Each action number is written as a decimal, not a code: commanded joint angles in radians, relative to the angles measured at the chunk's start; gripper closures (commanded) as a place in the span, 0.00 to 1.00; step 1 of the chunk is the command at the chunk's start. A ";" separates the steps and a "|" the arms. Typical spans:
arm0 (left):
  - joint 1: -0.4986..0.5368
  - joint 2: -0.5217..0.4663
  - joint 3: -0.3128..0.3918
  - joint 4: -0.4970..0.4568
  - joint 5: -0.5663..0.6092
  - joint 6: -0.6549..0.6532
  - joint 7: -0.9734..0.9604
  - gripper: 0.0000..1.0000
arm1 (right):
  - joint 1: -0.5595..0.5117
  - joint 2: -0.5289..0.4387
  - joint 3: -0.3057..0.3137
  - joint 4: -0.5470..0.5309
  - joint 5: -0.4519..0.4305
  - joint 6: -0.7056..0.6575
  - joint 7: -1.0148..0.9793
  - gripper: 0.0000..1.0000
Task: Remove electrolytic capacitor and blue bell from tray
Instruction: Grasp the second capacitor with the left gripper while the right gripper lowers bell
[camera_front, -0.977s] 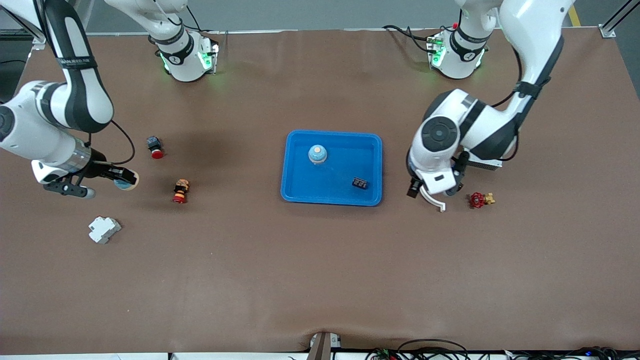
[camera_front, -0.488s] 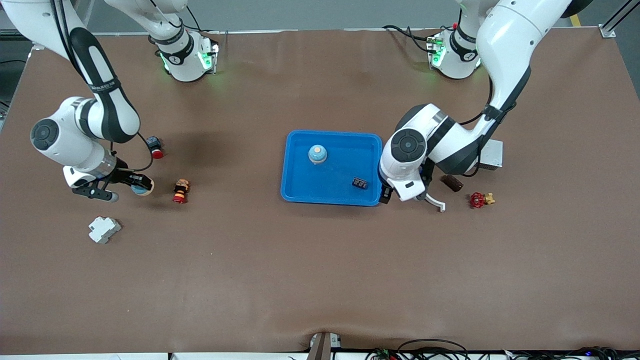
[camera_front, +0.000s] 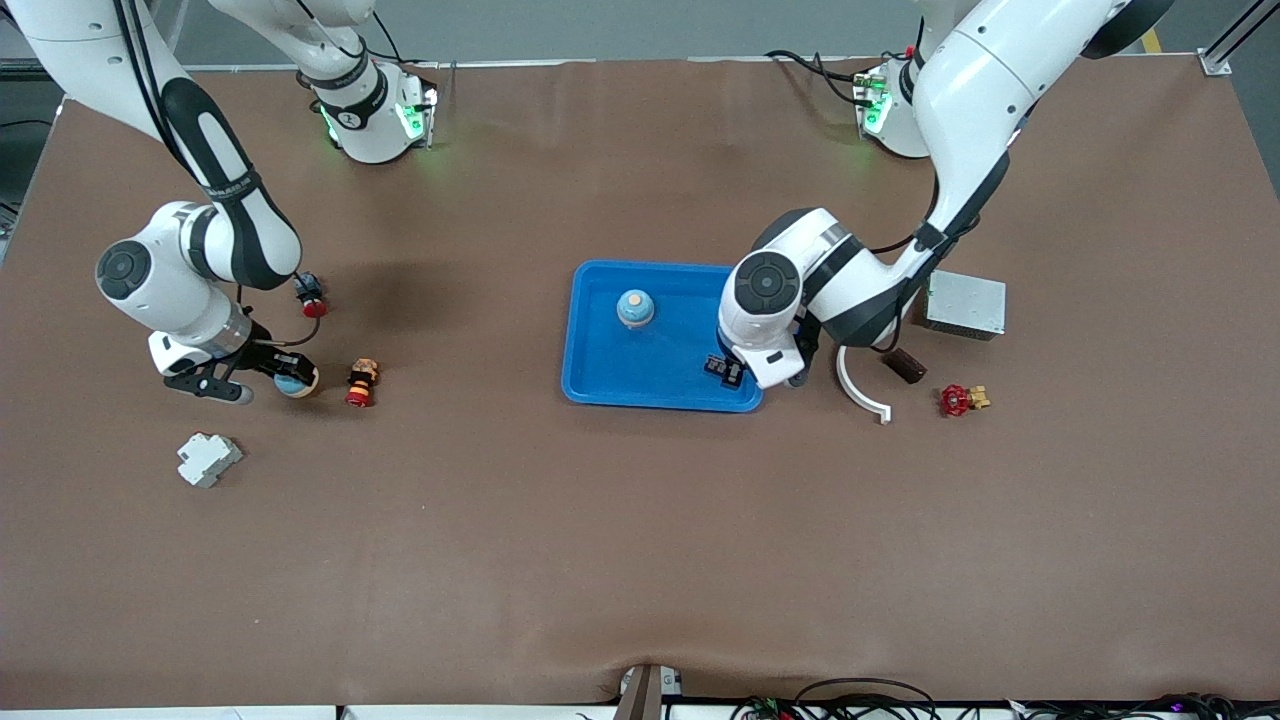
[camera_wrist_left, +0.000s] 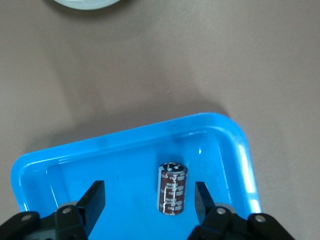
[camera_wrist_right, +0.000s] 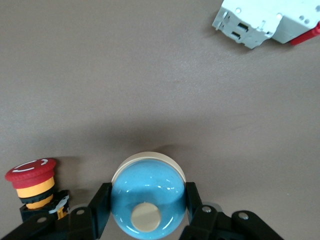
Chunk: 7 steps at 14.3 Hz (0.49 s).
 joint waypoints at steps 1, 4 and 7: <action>-0.015 0.018 0.006 0.009 0.031 0.011 -0.035 0.27 | 0.002 0.011 0.001 -0.022 0.010 0.032 -0.006 1.00; -0.035 0.023 0.006 0.009 0.037 0.028 -0.066 0.27 | 0.004 0.034 0.001 -0.019 0.011 0.031 0.007 1.00; -0.038 0.036 0.006 0.009 0.046 0.053 -0.069 0.28 | 0.002 0.041 0.000 -0.019 0.011 0.032 0.008 1.00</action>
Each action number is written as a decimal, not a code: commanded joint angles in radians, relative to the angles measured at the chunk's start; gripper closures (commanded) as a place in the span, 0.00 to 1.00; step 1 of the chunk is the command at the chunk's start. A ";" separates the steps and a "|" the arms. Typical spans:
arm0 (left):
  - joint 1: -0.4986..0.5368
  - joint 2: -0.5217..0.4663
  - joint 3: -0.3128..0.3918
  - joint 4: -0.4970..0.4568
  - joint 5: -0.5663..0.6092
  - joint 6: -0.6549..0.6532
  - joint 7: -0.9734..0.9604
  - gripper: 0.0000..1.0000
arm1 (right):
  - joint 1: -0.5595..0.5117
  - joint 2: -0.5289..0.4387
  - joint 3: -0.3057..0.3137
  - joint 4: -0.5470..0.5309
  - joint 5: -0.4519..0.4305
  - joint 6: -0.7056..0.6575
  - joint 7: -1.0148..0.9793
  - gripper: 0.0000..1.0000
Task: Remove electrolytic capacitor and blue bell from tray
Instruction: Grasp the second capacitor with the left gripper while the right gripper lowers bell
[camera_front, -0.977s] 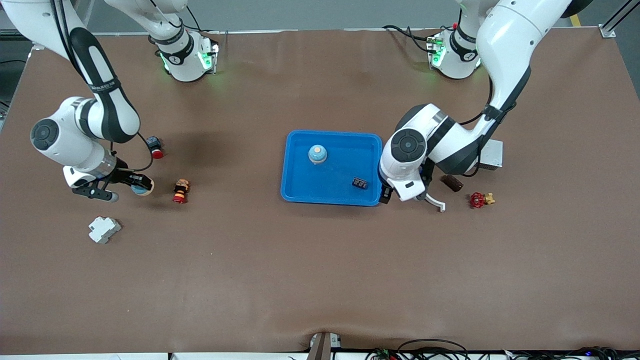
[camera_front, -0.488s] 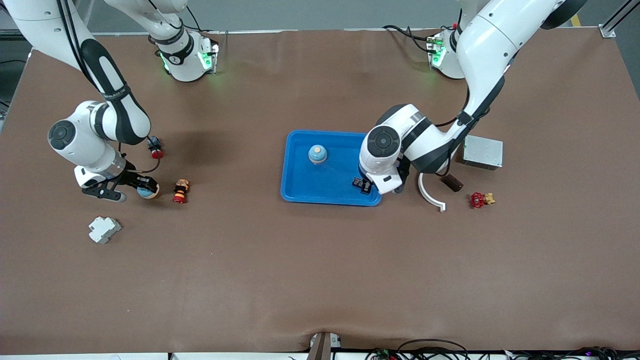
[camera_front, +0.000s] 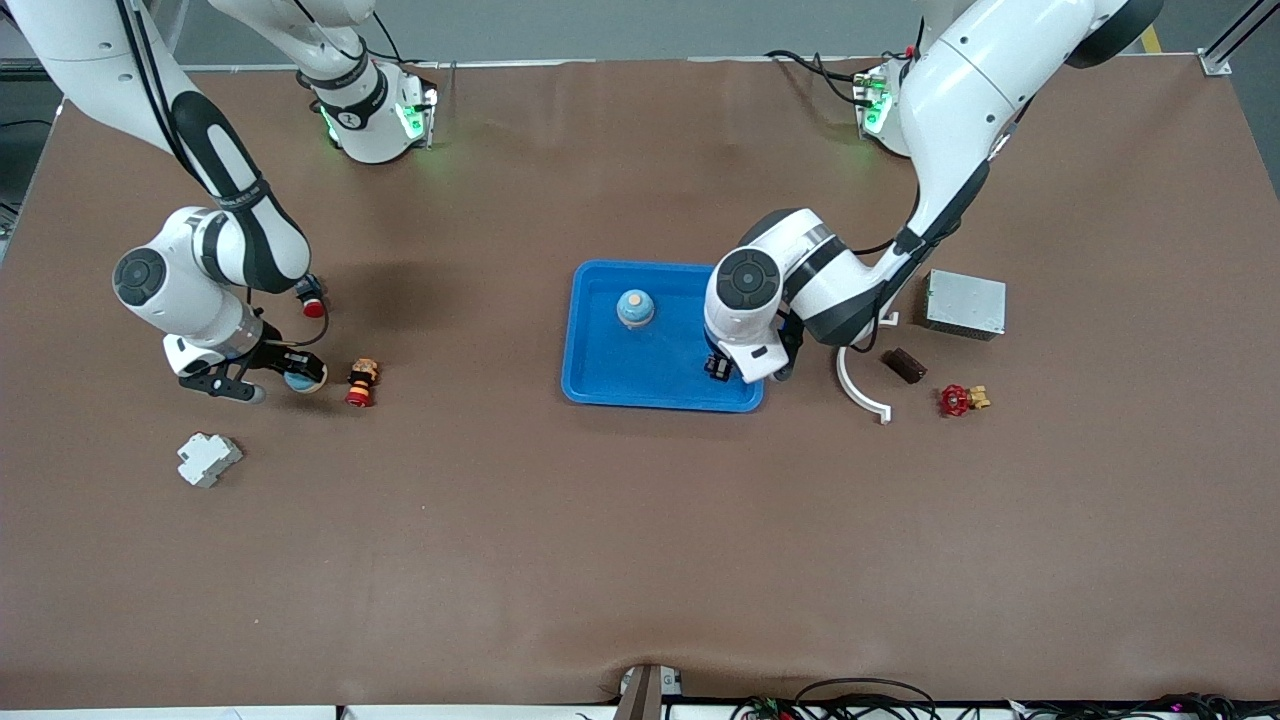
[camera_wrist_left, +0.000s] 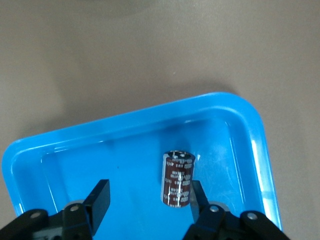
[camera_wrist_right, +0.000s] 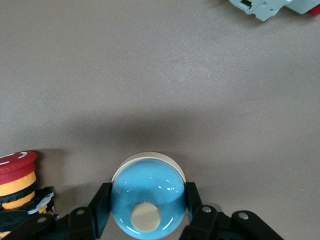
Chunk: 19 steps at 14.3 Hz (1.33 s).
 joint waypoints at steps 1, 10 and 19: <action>-0.008 0.020 0.007 0.009 0.032 0.039 -0.032 0.28 | -0.004 0.006 0.000 -0.011 0.011 0.016 0.006 0.91; -0.018 0.063 0.005 0.009 0.117 0.071 -0.130 0.31 | 0.005 -0.013 -0.003 -0.002 0.000 0.001 -0.002 0.00; -0.021 0.073 0.007 0.004 0.117 0.115 -0.150 0.72 | 0.006 -0.184 0.010 0.282 -0.113 -0.539 0.052 0.00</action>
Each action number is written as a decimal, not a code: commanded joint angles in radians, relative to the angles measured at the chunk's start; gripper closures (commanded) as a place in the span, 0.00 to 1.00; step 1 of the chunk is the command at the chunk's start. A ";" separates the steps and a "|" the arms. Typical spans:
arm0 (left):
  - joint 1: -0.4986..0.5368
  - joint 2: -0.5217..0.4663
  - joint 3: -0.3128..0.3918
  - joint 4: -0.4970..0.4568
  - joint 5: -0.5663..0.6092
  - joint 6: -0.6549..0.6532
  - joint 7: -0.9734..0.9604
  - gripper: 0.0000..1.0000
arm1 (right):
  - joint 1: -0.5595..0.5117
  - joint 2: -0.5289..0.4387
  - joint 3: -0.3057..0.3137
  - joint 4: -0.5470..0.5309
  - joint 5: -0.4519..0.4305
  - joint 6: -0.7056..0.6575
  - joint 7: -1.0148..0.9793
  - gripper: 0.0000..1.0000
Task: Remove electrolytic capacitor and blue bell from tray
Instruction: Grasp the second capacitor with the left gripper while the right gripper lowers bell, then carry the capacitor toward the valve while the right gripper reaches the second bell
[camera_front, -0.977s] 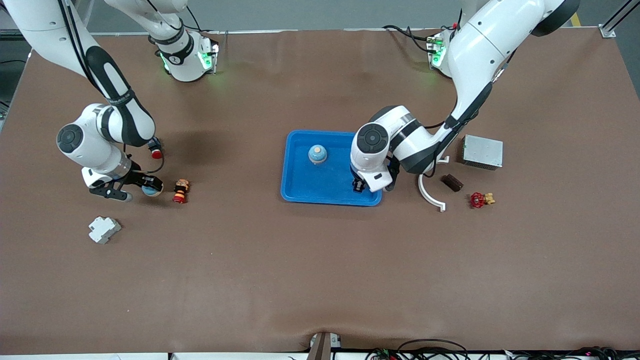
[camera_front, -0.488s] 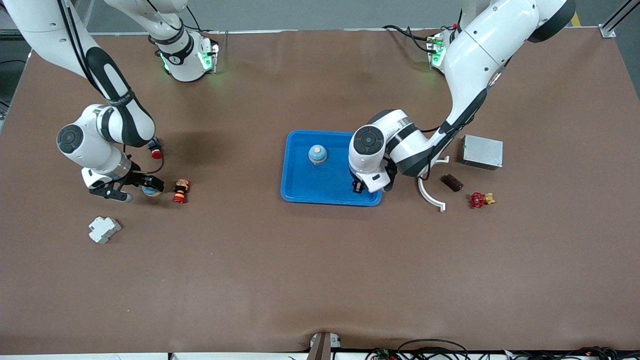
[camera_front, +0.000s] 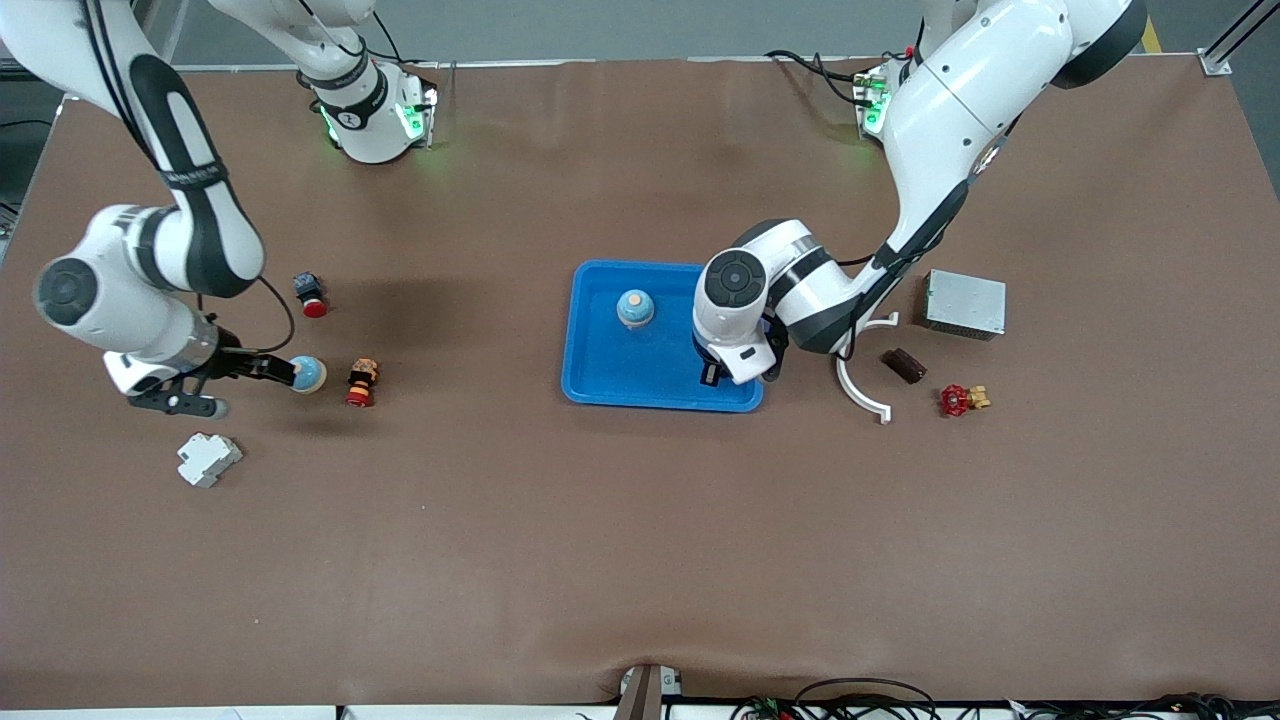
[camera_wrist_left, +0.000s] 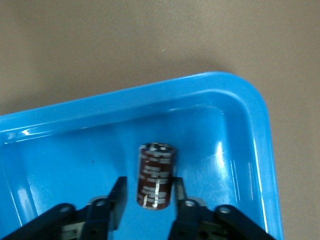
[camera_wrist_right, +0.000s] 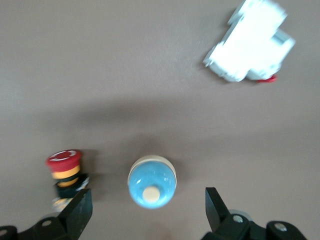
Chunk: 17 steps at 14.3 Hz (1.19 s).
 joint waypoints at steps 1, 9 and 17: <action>-0.007 0.007 0.004 0.005 0.027 0.021 -0.034 0.82 | 0.012 -0.087 0.011 0.052 -0.013 -0.153 0.050 0.00; 0.014 -0.067 0.001 0.011 0.027 -0.034 -0.008 1.00 | 0.298 -0.239 0.026 0.112 0.125 -0.364 0.512 0.00; 0.144 -0.179 -0.068 0.012 0.008 -0.192 0.228 1.00 | 0.608 -0.228 0.025 0.178 0.127 -0.390 1.006 0.00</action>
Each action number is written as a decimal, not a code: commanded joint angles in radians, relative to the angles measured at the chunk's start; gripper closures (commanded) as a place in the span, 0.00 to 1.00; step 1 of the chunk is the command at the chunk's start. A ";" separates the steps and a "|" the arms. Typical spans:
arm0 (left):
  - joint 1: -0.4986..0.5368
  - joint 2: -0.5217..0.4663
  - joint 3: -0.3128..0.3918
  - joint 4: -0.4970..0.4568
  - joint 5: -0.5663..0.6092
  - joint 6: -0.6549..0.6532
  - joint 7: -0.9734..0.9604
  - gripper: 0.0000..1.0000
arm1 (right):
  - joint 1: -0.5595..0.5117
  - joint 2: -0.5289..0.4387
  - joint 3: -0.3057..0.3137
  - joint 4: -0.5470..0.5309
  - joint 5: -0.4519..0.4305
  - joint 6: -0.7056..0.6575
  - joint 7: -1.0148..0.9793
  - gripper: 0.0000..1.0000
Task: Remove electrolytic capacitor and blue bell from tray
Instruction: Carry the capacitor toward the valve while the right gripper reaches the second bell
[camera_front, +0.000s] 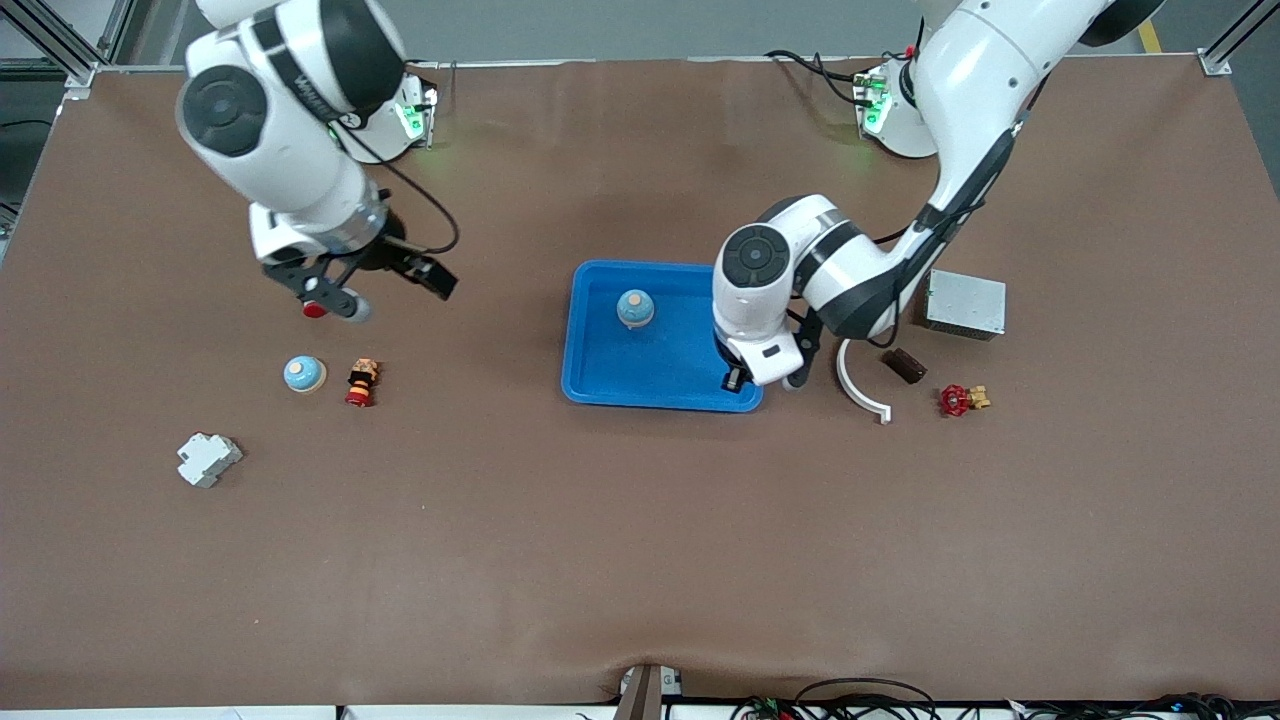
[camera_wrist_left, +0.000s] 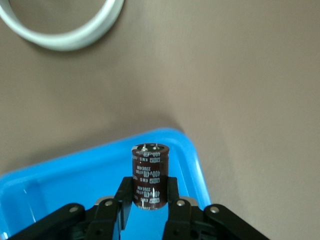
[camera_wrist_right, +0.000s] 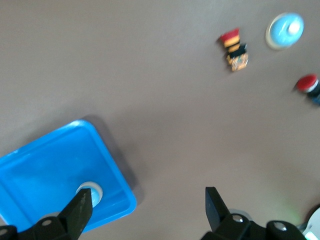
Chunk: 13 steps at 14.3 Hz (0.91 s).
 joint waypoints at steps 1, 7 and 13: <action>0.120 -0.031 -0.074 -0.015 -0.004 -0.069 0.097 1.00 | 0.080 0.012 -0.012 0.011 0.017 0.020 0.125 0.00; 0.264 -0.048 -0.134 -0.017 -0.002 -0.186 0.271 1.00 | 0.226 0.097 -0.014 0.042 0.014 0.133 0.369 0.00; 0.413 -0.050 -0.135 -0.021 -0.001 -0.211 0.534 1.00 | 0.289 0.255 -0.014 0.077 0.002 0.254 0.469 0.00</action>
